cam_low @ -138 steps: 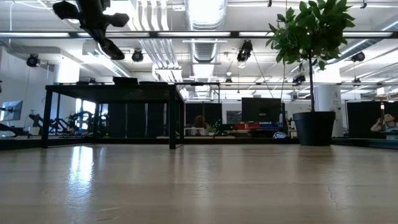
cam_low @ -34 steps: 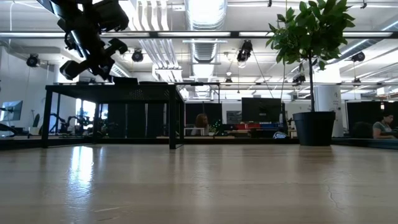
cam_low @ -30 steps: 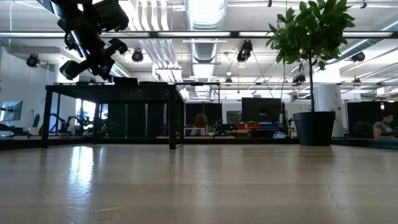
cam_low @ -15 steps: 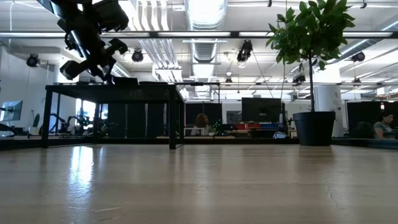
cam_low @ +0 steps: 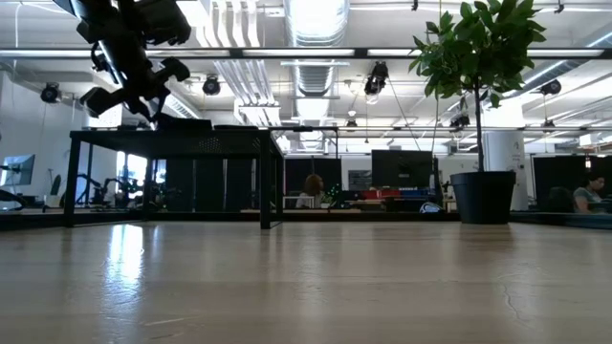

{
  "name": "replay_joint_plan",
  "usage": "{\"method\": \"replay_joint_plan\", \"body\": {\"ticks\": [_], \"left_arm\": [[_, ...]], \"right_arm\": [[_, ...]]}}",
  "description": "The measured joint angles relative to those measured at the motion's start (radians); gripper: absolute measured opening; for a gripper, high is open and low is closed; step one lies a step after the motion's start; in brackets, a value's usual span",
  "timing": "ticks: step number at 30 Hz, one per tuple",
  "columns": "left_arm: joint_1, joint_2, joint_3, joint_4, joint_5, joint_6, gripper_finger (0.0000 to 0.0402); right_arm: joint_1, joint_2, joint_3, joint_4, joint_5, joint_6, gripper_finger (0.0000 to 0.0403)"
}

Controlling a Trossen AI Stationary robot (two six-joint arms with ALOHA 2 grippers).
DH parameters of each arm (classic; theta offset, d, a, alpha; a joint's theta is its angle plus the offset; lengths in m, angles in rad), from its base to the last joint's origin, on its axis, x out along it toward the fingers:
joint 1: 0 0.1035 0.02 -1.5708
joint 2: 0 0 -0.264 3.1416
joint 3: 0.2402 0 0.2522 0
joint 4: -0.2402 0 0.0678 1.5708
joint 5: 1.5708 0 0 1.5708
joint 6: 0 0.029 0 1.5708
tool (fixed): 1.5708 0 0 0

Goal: Pick & Place Mini shaped plates
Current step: Stack the leaf shaped plate on top of the stacked leaf shaped plate on the shelf

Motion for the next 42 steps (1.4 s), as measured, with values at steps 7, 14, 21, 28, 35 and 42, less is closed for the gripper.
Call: {"method": "replay_joint_plan", "body": {"ticks": [7,14,21,28,35,42], "left_arm": [[0.000,0.000,0.000,-0.001,0.010,0.105,0.0060],[0.002,0.020,0.000,-0.001,0.012,0.212,0.0060],[0.023,0.065,0.000,0.002,0.099,0.235,0.0060],[0.026,0.038,0.000,0.003,0.064,0.287,0.0060],[0.026,0.027,0.000,0.002,0.044,0.106,0.0060],[0.025,0.052,0.000,0.003,-0.018,0.071,0.0060]], "right_arm": [[0.000,0.000,0.000,0.000,0.000,-0.003,0.0072],[0.000,0.000,0.000,0.001,0.000,-0.003,0.0072],[0.000,0.000,0.000,0.026,0.000,-0.003,0.0072],[0.000,0.000,0.000,0.030,0.000,-0.003,0.0072],[0.000,0.000,0.000,0.043,0.000,-0.004,0.0072],[0.000,0.000,0.000,0.043,0.000,-0.011,0.0072]]}}
